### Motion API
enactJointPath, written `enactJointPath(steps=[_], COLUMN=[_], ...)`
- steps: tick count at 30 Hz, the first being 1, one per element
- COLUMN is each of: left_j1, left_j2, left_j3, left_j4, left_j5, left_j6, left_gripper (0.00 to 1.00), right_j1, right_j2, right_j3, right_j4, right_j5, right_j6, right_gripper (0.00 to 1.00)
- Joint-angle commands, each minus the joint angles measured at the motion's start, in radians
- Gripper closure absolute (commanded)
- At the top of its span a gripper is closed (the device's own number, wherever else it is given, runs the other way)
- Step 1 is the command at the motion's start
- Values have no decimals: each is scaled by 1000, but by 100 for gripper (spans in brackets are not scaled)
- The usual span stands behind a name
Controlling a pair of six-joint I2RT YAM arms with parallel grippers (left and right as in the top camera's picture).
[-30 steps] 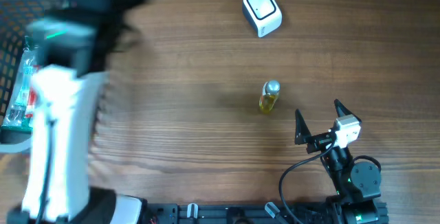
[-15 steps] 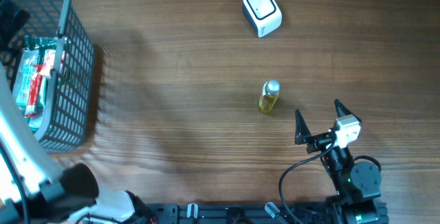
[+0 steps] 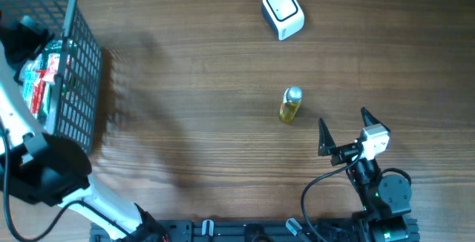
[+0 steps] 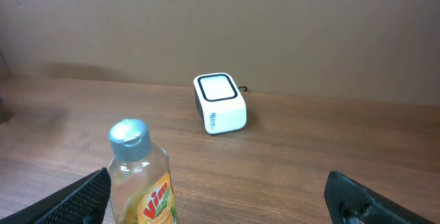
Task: Scan the item barcode
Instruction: 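Move the left gripper back over the basket toward the green-capped jar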
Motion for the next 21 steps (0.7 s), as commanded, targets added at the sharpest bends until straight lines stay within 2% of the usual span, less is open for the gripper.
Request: enactJointPath(steps=[1, 21], left_j1=[2, 2], left_j2=[32, 34], left_j3=[-11, -340], left_j4=[-9, 259], left_j5=[38, 37], left_j6=[12, 11], left_gripper=[0, 0], right_j1=[-5, -5], right_j2=[-2, -2], right_j3=[-1, -1], right_j4=[2, 2], right_j5=[13, 13], right_j6=[6, 6], right_gripper=[0, 0])
